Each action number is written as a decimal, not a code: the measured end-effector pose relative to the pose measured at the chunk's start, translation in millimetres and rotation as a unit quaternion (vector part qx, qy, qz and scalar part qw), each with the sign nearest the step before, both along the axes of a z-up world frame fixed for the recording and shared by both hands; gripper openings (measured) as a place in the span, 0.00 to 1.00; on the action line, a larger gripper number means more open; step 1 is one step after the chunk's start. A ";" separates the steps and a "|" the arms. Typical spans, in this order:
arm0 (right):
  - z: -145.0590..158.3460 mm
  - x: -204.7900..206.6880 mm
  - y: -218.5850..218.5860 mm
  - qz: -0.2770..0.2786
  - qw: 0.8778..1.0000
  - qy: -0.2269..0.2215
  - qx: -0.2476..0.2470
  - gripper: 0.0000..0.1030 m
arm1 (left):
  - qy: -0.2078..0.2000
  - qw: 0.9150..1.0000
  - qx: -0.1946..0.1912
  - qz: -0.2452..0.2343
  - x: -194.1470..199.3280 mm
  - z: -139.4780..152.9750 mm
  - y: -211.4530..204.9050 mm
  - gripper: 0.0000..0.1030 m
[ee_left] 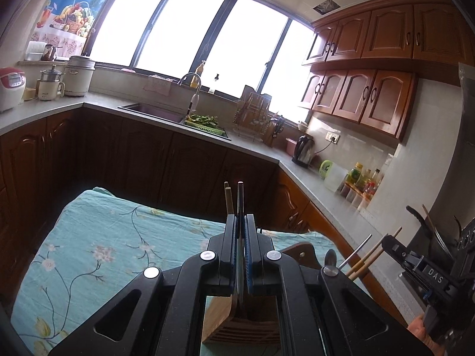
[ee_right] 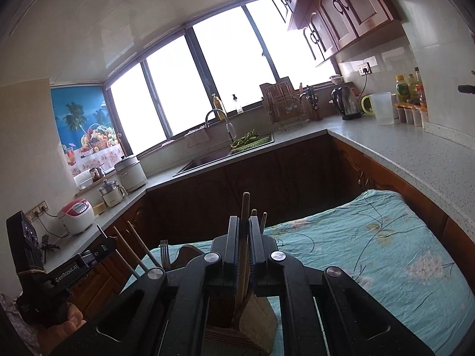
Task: Organize utensils
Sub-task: 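Lower both chopsticks into the caddy and open both tools, then move both tools back to the remaining chopsticks on the table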
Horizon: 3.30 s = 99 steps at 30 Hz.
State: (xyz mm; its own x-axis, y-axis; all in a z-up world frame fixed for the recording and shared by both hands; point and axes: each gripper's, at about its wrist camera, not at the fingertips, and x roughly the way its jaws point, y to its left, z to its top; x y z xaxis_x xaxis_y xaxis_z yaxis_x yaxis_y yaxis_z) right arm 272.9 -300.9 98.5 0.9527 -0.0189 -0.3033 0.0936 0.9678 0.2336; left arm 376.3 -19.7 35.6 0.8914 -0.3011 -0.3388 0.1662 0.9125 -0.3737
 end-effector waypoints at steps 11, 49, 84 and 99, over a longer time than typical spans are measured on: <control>-6.2 9.1 1.6 0.011 0.999 0.034 -0.011 0.06 | 0.022 1.000 0.013 -0.012 13.0 16.0 8.7 0.04; -30.1 -144.9 -20.6 -0.024 0.999 0.027 0.024 0.97 | 0.072 0.996 0.051 -0.016 -144.3 6.5 19.9 0.84; -127.0 -136.8 -41.5 -0.011 0.979 0.197 0.043 0.39 | 0.228 0.954 0.137 -0.137 -93.2 -37.2 -84.8 0.53; -140.7 -114.9 -49.1 -0.010 0.975 0.214 0.053 0.33 | 0.232 0.936 0.199 -0.176 -59.4 -72.9 -131.0 0.20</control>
